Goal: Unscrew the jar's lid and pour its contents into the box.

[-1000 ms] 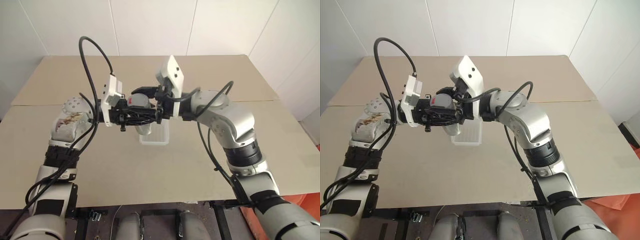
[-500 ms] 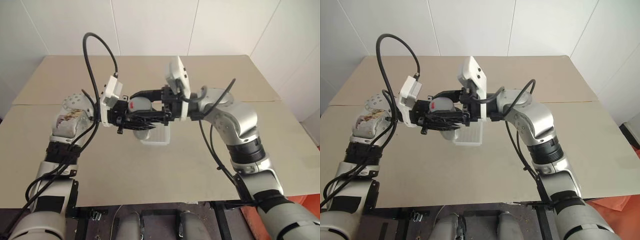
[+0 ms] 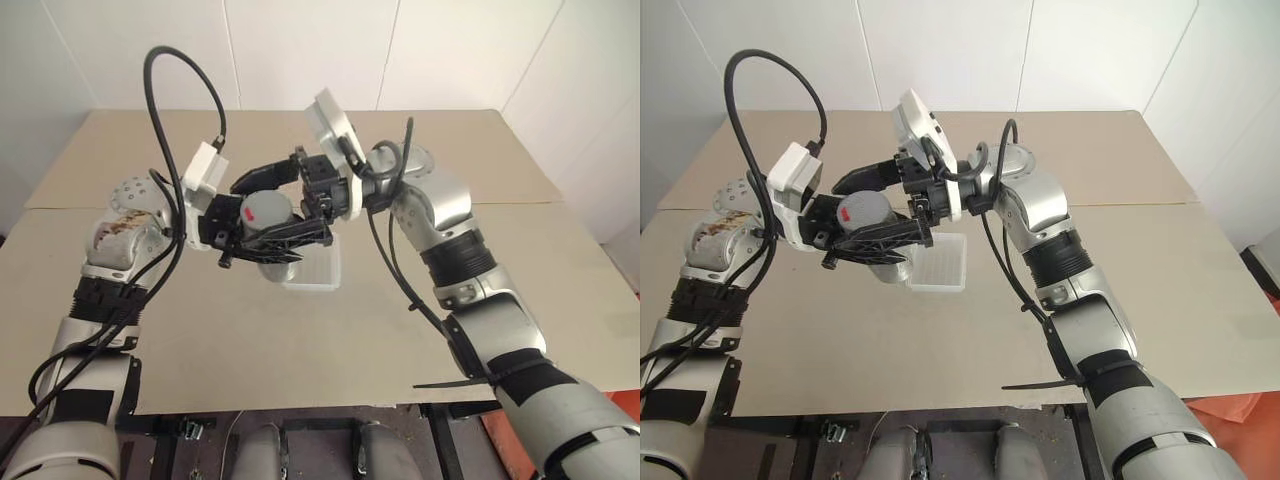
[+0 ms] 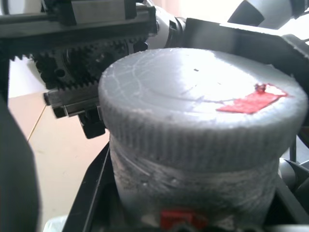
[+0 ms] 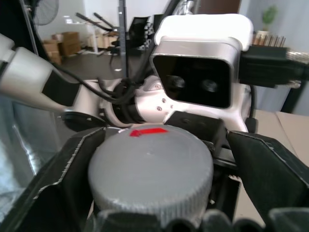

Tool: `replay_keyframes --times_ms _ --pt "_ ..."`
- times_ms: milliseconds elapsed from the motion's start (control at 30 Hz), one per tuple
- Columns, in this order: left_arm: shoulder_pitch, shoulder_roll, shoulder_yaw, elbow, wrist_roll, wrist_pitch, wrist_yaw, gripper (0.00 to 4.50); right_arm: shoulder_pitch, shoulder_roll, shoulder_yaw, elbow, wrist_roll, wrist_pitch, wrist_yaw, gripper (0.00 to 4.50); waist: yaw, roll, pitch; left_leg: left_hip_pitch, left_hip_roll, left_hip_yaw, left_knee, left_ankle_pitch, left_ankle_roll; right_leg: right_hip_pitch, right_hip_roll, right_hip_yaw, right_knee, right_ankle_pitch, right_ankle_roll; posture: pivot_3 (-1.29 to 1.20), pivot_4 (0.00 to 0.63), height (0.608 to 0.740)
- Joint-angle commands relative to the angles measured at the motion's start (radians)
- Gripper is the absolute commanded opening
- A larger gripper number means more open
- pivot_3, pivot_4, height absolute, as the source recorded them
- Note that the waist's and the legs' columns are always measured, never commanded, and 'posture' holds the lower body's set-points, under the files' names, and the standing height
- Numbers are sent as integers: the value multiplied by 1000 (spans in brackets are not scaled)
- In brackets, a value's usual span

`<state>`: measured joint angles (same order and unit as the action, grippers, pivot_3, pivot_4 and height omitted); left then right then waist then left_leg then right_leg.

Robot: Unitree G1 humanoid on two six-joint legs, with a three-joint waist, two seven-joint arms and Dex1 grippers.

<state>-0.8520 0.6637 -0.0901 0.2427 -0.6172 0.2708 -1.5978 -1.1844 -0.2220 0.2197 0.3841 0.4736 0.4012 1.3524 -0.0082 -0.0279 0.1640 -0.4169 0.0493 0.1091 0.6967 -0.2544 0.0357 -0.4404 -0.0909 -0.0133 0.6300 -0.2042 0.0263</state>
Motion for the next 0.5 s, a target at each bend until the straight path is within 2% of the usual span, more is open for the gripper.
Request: replay_keyframes --times_ms 33,200,300,500 --pt "-3 2 59 22 13 -12 28 1983 64 -70 -92 -139 13 45 -91 4463 3 0 0 0 0 0 0 0 0 0 0 0 0 0 0 0 150 740" --pt "25 10 101 70 55 -21 85 1983 204 -141 -165 -433 71 185 -257 4463 0 0 0 -1 0 0 0 0 0 -1 0 -1 0 0 0 0 150 740" --pt "28 -5 113 81 74 -19 128 1983 237 -114 -151 -574 57 283 -423 4463 -12 0 0 -1 0 0 0 1 -1 -2 0 0 1 0 0 0 150 740" --pt "27 -31 102 63 88 -2 159 1983 226 -33 -69 -650 9 343 -587 4463 -12 0 0 -1 0 0 -1 1 -2 -2 1 0 1 0 0 0 150 740"
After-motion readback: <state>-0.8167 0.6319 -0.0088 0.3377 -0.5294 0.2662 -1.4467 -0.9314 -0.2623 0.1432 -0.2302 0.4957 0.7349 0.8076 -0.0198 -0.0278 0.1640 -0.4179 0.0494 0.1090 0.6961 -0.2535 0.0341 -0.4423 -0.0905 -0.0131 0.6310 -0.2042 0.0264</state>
